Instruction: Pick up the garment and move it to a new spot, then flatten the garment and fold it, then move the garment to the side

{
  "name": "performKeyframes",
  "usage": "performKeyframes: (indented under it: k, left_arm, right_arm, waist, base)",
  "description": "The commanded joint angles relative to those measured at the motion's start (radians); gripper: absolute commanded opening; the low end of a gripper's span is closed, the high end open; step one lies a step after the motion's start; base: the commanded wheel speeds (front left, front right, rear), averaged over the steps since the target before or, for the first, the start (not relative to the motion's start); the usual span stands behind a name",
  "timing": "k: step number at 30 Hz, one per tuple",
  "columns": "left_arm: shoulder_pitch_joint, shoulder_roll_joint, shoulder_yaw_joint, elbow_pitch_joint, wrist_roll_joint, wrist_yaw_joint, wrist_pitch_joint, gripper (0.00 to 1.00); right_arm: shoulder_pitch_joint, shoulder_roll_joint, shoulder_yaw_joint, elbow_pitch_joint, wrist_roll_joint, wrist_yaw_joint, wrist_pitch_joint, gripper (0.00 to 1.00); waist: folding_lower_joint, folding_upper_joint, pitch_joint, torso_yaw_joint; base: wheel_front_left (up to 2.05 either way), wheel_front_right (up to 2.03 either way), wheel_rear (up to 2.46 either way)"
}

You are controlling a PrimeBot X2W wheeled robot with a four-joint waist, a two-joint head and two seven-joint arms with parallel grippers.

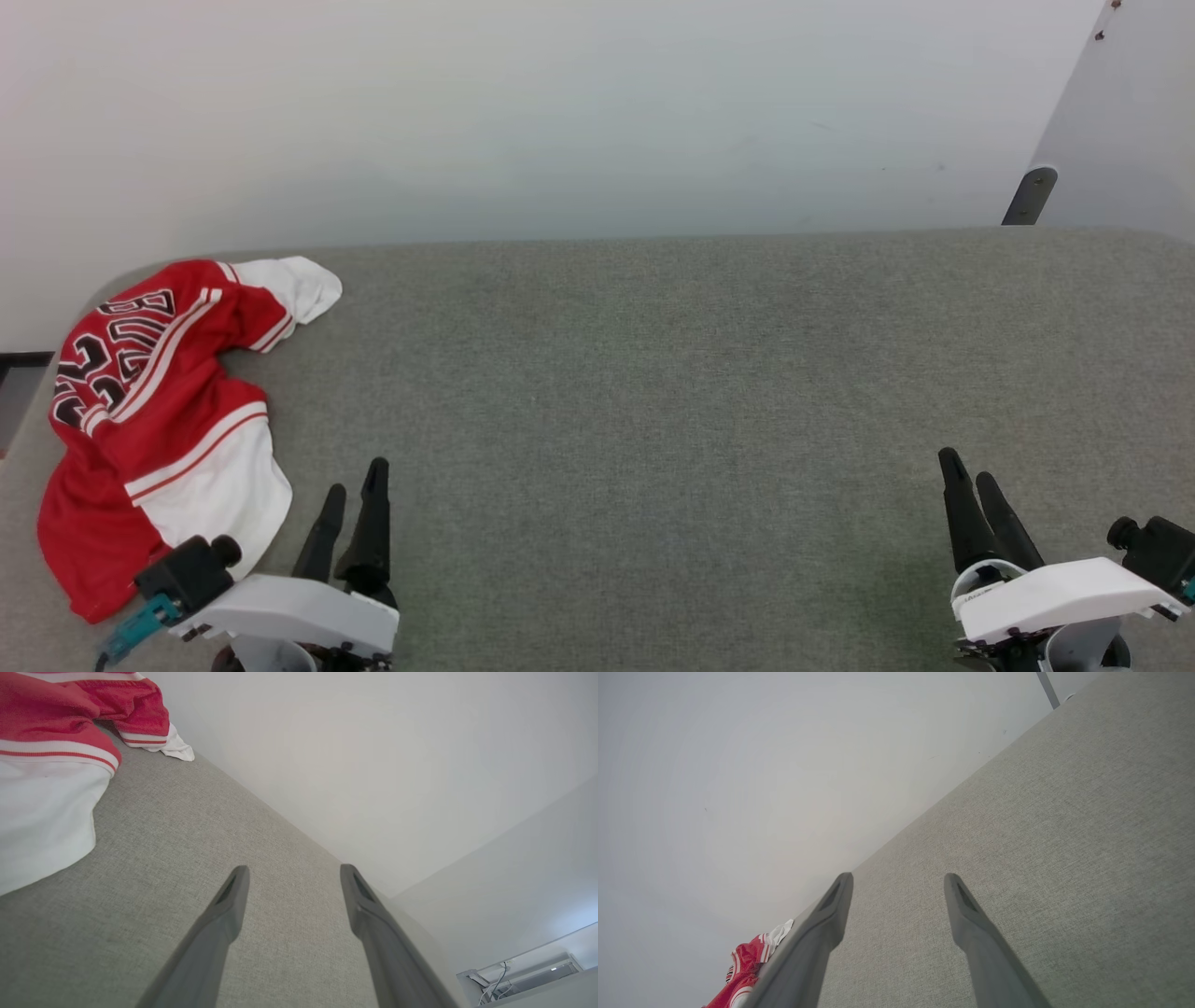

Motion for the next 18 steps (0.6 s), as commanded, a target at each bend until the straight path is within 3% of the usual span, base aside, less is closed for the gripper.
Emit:
performKeyframes:
  k: [1,18]
  left_arm:
    - [-0.015,0.007,-0.002,-0.016,0.04,-0.007,-0.012,1.0]
    - [-0.01,0.004,0.001,-0.02,0.225,-0.025,-0.057,1.0]
  right_arm:
    - [-0.027,-0.002,0.003,-0.015,-0.04,0.004,-0.009,1.0]
    - [-0.029,0.003,0.013,-0.03,-0.208,0.004,-0.04,1.0]
  waist:
    - [0.0,0.0,-0.001,0.0]
    - [0.0,0.0,-0.007,-0.002]
  base:
    - [0.0,0.0,0.0]
    - [0.0,0.0,0.0]
